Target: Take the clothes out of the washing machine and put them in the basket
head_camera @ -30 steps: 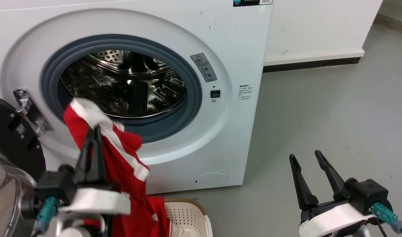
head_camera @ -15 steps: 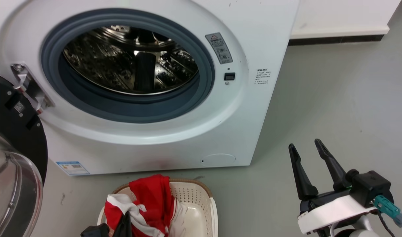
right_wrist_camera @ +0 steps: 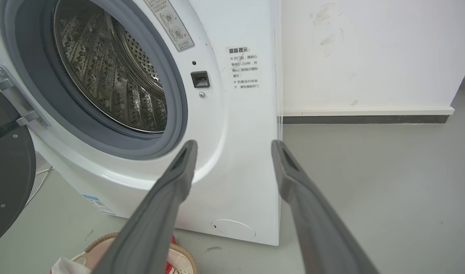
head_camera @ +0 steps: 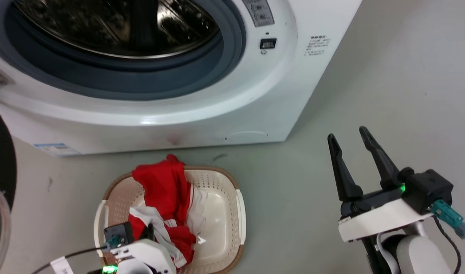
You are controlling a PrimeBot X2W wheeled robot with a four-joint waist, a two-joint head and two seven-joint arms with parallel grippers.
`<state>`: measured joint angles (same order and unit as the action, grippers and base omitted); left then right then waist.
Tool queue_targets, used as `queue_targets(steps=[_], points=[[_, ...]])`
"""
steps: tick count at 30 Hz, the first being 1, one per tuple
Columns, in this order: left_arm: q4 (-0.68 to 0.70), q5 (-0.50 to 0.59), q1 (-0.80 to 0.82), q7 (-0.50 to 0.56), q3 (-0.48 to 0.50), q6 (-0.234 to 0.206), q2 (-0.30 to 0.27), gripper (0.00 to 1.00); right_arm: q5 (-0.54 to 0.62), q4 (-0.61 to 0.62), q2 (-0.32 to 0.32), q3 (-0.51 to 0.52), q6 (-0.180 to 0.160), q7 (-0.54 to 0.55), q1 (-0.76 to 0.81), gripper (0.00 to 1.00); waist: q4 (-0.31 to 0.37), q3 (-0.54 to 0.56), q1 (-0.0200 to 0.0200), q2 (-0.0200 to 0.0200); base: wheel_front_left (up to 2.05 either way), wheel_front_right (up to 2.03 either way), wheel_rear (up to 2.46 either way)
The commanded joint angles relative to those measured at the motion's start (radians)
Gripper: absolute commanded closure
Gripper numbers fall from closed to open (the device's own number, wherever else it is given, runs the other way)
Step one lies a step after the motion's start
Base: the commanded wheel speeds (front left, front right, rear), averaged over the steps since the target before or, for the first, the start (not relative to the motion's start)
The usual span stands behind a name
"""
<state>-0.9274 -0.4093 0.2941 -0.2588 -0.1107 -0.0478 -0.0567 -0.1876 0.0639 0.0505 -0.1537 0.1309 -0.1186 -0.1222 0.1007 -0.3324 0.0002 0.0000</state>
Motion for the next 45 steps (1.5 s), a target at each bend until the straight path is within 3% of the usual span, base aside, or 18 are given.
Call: queue_targets(steps=[1,11,21,22,23,24,25,29,36,42,45], points=[[-0.009,0.002,0.021,-0.006,0.003,-0.001,-0.001,1.00,0.005,0.000,0.000,-0.001,0.000,-0.005,-0.021,0.00,0.024,-0.066,-0.0002,0.0000,0.00,0.00,0.00],[-0.241,-0.013,0.224,-0.007,0.028,-0.024,-0.022,1.00,-0.006,-0.031,-0.001,-0.027,0.000,-0.048,-0.115,0.00,0.078,-0.258,-0.0002,0.0000,0.00,0.00,0.00],[-0.326,-0.019,0.326,-0.006,0.026,-0.039,-0.029,1.00,0.010,-0.073,-0.001,-0.021,0.000,-0.084,-0.172,0.00,0.078,-0.356,-0.0002,0.0000,0.00,0.00,0.00],[-0.329,-0.021,0.330,-0.006,0.025,-0.039,-0.028,0.82,0.012,-0.076,-0.001,-0.021,0.000,-0.086,-0.176,0.00,0.077,-0.357,-0.0002,0.0000,0.00,0.00,0.00],[-0.333,-0.024,0.333,-0.006,0.026,-0.039,-0.026,0.55,0.015,-0.079,-0.001,-0.020,0.000,-0.087,-0.179,0.00,0.076,-0.359,-0.0002,0.0000,0.00,0.00,0.00],[-0.337,-0.025,0.334,-0.006,0.025,-0.038,-0.025,0.36,0.017,-0.084,-0.001,-0.018,0.000,-0.088,-0.183,0.00,0.074,-0.358,-0.0002,0.0000,0.00,0.00,0.00],[-0.340,-0.024,0.334,-0.006,0.022,-0.037,-0.024,0.00,0.018,-0.088,-0.001,-0.017,0.000,-0.090,-0.186,0.00,0.071,-0.354,-0.0002,0.0000,0.00,0.00,0.00],[-0.348,-0.030,0.307,-0.007,0.020,-0.031,-0.017,0.00,0.031,-0.110,0.000,-0.008,0.000,-0.093,-0.175,0.00,0.057,-0.298,-0.0002,0.0000,0.00,0.00,0.00],[-0.284,0.004,0.206,-0.007,-0.007,-0.034,-0.003,0.00,0.060,-0.150,0.000,0.021,0.000,-0.078,-0.101,0.00,0.022,-0.076,-0.0002,0.0000,0.00,0.00,0.00],[-0.067,0.055,0.056,-0.007,-0.016,-0.044,0.006,0.00,0.094,-0.114,0.000,0.070,0.000,-0.029,0.017,0.00,-0.024,0.131,-0.0002,0.0000,0.00,0.00,0.00],[0.044,0.084,0.010,-0.006,-0.010,-0.050,0.006,0.00,0.108,-0.087,0.000,0.086,0.000,-0.012,0.048,0.00,-0.034,0.173,-0.0002,0.0000,0.00,0.00,0.00]])
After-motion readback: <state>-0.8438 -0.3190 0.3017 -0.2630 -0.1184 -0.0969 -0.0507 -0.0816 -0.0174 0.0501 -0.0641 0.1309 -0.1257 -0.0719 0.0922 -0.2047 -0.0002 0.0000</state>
